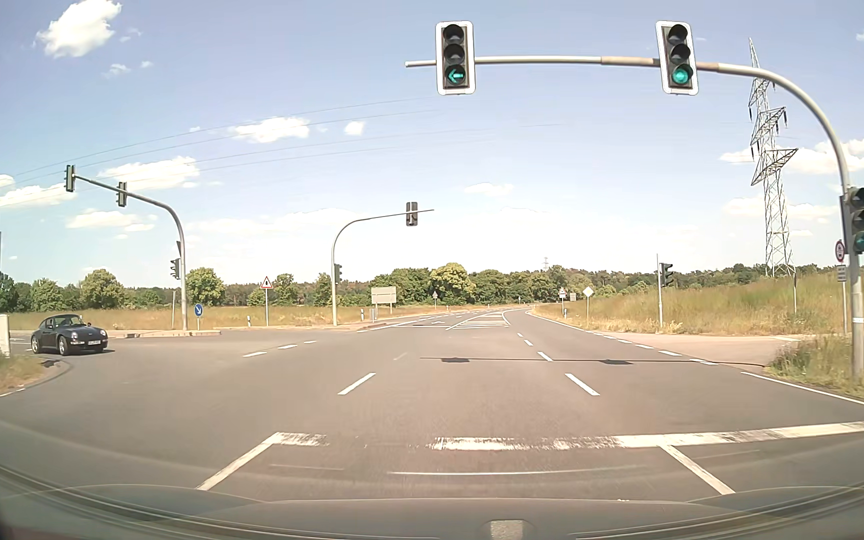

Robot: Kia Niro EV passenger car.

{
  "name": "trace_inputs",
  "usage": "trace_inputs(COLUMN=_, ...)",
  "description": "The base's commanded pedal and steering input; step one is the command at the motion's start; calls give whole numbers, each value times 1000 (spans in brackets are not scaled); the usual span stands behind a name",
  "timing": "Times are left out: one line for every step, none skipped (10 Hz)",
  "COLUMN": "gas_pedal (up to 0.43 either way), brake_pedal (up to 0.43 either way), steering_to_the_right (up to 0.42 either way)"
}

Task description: Follow the waypoints while adhering to traffic rules and regulations

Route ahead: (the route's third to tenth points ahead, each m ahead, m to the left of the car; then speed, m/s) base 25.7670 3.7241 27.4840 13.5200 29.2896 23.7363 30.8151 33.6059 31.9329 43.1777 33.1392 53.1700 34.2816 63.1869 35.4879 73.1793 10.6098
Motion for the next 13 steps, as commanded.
trace_inputs(gas_pedal=0, brake_pedal=250, steering_to_the_right=-27)
trace_inputs(gas_pedal=0, brake_pedal=256, steering_to_the_right=-33)
trace_inputs(gas_pedal=0, brake_pedal=256, steering_to_the_right=-40)
trace_inputs(gas_pedal=0, brake_pedal=256, steering_to_the_right=-48)
trace_inputs(gas_pedal=0, brake_pedal=256, steering_to_the_right=-57)
trace_inputs(gas_pedal=0, brake_pedal=256, steering_to_the_right=-66)
trace_inputs(gas_pedal=0, brake_pedal=256, steering_to_the_right=-78)
trace_inputs(gas_pedal=0, brake_pedal=256, steering_to_the_right=-89)
trace_inputs(gas_pedal=0, brake_pedal=250, steering_to_the_right=-97)
trace_inputs(gas_pedal=0, brake_pedal=244, steering_to_the_right=-103)
trace_inputs(gas_pedal=0, brake_pedal=238, steering_to_the_right=-110)
trace_inputs(gas_pedal=0, brake_pedal=226, steering_to_the_right=-114)
trace_inputs(gas_pedal=0, brake_pedal=207, steering_to_the_right=-118)
